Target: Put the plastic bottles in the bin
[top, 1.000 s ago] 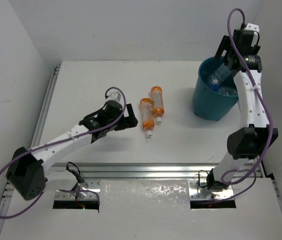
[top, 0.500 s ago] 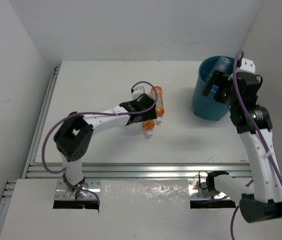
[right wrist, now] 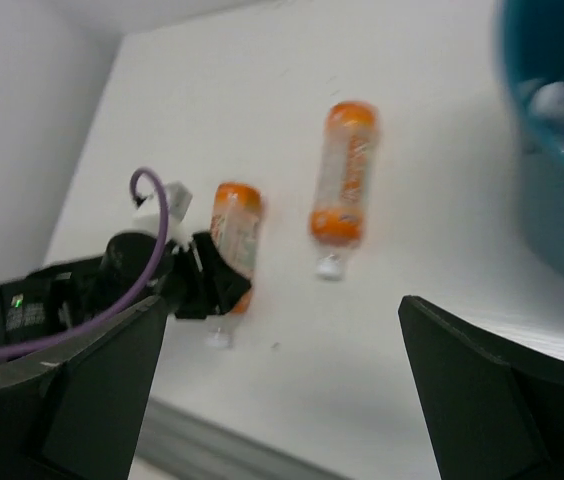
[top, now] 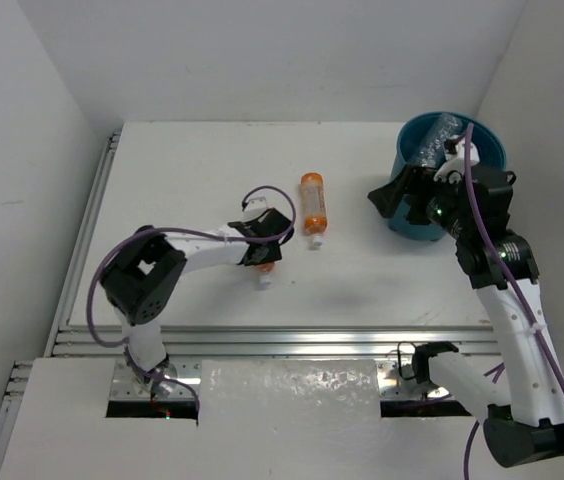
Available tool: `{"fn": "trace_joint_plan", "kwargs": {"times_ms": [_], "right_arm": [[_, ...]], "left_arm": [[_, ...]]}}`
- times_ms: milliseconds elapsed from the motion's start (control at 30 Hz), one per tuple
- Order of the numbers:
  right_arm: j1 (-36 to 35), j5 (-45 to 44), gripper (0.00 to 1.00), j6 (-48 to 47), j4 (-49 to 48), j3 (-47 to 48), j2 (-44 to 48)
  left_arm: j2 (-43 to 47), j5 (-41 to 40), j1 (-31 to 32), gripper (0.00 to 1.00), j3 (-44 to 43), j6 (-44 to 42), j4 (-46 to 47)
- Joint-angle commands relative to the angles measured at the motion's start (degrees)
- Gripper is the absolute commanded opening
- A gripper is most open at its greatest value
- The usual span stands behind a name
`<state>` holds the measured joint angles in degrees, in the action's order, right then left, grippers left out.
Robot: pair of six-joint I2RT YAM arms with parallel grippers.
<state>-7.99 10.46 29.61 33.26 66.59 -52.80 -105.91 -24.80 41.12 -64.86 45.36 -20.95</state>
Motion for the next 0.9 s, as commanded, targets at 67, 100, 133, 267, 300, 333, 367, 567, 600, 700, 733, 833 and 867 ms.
{"fn": "trace_joint_plan", "kwargs": {"times_ms": [67,100,133,267,300,333,367,567,600,700,733,833,867], "right_arm": [[-4.8,26.3,0.99,10.2,-19.9,-6.4,-4.0],[-6.6,27.9,0.99,11.3,-22.2,-6.6,-4.9],[-8.6,26.7,0.99,11.8,-23.7,-6.1,-6.9],[-19.9,20.8,0.99,12.8,-32.2,-4.4,-11.3],[-21.3,19.8,0.99,12.8,-32.7,-3.6,-12.4],[-22.4,15.9,0.99,12.6,-31.7,-2.6,-13.6],[-25.0,13.9,0.99,11.5,-31.2,-0.8,-15.9],[-33.8,1.2,0.99,7.7,-31.9,1.9,-20.9],[-34.5,0.0,0.99,7.2,-31.9,2.1,-21.5],[-35.6,-4.2,0.99,6.6,-31.4,2.4,-23.2],[-35.6,-5.0,0.99,6.4,-31.4,2.5,-23.6],[-35.8,-6.5,0.93,6.0,-29.0,4.2,-25.0],[-35.8,-10.2,0.93,6.0,-27.4,4.7,-25.2]], "left_arm": [[21.0,1.1,0.6,0.00,12.2,-8.3,8.0],[28.1,6.2,1.1,0.00,14.2,-10.5,15.4],[31.7,9.8,1.2,0.00,16.8,-13.1,19.1],[45.8,22.8,0.7,0.00,29.2,-13.2,36.0],[48.6,25.2,0.7,0.00,30.0,-12.9,39.1],[49.6,27.2,0.7,0.00,31.4,-12.3,40.3],[50.4,29.2,0.7,0.00,31.9,-11.9,41.4],[53.5,35.7,0.8,0.00,34.0,-9.2,47.9],[53.9,36.4,0.8,0.00,34.3,-9.0,49.6],[54.9,38.1,0.8,0.00,35.4,-8.1,51.3],[55.3,38.1,0.8,0.00,35.6,-8.0,51.5],[56.6,36.7,0.8,0.00,35.5,-8.4,50.7],[57.3,36.1,0.8,0.00,35.3,-8.5,49.2]]}}
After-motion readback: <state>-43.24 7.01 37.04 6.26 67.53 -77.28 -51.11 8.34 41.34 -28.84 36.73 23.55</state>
